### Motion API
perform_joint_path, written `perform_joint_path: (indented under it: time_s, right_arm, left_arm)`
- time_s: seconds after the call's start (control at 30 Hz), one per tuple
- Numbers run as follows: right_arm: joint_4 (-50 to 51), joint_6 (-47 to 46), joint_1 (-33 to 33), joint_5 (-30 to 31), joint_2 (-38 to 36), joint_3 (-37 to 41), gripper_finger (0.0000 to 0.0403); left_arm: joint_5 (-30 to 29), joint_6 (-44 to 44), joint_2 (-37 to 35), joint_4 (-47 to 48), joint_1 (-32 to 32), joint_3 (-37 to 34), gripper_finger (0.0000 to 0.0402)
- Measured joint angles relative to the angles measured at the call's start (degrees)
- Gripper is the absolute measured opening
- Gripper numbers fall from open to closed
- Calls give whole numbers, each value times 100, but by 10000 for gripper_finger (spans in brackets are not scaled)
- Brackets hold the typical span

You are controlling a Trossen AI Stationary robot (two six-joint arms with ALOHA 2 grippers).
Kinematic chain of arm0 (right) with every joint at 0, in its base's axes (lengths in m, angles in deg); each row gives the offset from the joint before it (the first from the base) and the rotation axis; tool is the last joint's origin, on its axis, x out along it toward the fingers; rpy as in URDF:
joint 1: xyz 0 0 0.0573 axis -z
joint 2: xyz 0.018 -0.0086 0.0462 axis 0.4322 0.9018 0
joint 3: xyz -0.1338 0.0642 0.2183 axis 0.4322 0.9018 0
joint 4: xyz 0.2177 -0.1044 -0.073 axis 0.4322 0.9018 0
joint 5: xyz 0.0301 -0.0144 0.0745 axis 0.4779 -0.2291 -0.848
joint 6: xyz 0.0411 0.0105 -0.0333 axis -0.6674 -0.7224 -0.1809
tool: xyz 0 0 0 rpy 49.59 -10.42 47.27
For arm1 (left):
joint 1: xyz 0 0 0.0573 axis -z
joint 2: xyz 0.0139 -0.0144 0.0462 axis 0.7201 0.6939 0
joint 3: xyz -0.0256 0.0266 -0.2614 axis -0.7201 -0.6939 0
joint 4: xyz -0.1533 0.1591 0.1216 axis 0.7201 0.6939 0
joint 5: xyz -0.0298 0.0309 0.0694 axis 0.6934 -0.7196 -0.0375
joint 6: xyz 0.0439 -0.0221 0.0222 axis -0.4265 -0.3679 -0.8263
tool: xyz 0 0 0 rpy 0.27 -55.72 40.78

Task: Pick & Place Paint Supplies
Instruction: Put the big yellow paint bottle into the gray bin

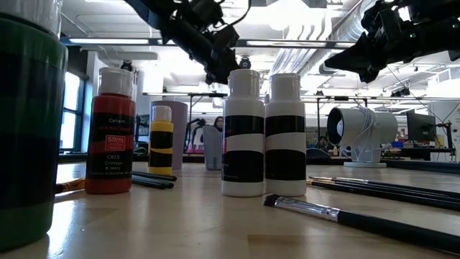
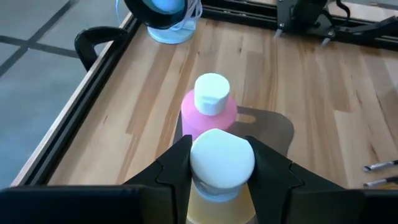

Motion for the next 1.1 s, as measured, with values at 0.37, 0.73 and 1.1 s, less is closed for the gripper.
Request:
perform_joint_path:
  time_s: [0.37, 0.73, 1.1]
  right_arm:
    - [4, 0, 2, 4, -2, 0, 5]
    - [7, 0, 0, 6, -2, 0, 5]
    - [9, 0, 2, 5, -2, 0, 5]
  left_arm:
    - [-115, 3, 325, -160, 0, 0, 120]
    - [-171, 5, 381, -365, 0, -2, 120]
    - [-174, 43, 379, -368, 0, -2, 120]
